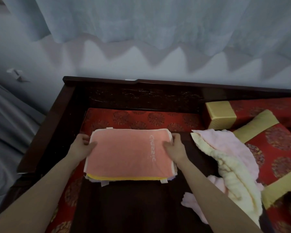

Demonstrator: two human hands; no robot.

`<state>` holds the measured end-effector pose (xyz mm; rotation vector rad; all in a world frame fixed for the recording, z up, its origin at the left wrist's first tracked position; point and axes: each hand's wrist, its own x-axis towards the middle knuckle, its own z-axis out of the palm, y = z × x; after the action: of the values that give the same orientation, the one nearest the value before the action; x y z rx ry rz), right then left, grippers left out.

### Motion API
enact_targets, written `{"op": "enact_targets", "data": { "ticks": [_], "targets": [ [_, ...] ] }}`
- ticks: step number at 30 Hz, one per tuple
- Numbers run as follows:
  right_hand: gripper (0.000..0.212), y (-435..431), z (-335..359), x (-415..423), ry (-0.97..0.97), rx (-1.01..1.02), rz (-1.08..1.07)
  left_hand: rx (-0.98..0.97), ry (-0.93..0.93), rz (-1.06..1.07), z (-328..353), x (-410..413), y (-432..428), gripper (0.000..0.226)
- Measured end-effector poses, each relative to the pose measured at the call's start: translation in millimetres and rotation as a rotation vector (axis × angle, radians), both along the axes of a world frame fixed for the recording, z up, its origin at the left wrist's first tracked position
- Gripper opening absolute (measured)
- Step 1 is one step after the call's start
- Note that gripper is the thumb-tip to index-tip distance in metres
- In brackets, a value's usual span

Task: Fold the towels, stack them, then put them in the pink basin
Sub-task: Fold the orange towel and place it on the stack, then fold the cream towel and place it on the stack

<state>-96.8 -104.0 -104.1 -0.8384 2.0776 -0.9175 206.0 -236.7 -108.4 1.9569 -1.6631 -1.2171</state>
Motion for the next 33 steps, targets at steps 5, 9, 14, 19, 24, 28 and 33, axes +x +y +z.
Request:
{"op": "enact_targets", "data": {
  "ticks": [5,9,14,19,24,28,33],
  "targets": [
    [0.036,51,7,-34,0.115,-0.097,0.039,-0.437,-0.208,-0.099,22,-12,37,0.046],
    [0.026,122,17,-85,0.256,-0.085,-0.025,-0.428,0.029,-0.21,41,-77,104,0.036],
    [0.027,186,1,-155,0.457,0.121,-0.165,-0.08,0.267,-0.433,28,-173,178,0.023],
    [0.039,202,-16,-184,0.639,0.573,-0.072,0.263,0.416,-0.339,9,-242,221,0.015],
    [0.027,207,13,-155,0.458,-0.243,0.081,0.64,0.723,-0.045,17,-279,245,0.019],
    [0.014,237,41,-103,0.271,-0.382,0.48,0.892,0.849,0.093,22,-291,246,0.054],
    [0.009,259,37,-105,-0.029,-0.358,0.203,0.711,0.672,0.124,32,-288,248,0.039]
  ]
}}
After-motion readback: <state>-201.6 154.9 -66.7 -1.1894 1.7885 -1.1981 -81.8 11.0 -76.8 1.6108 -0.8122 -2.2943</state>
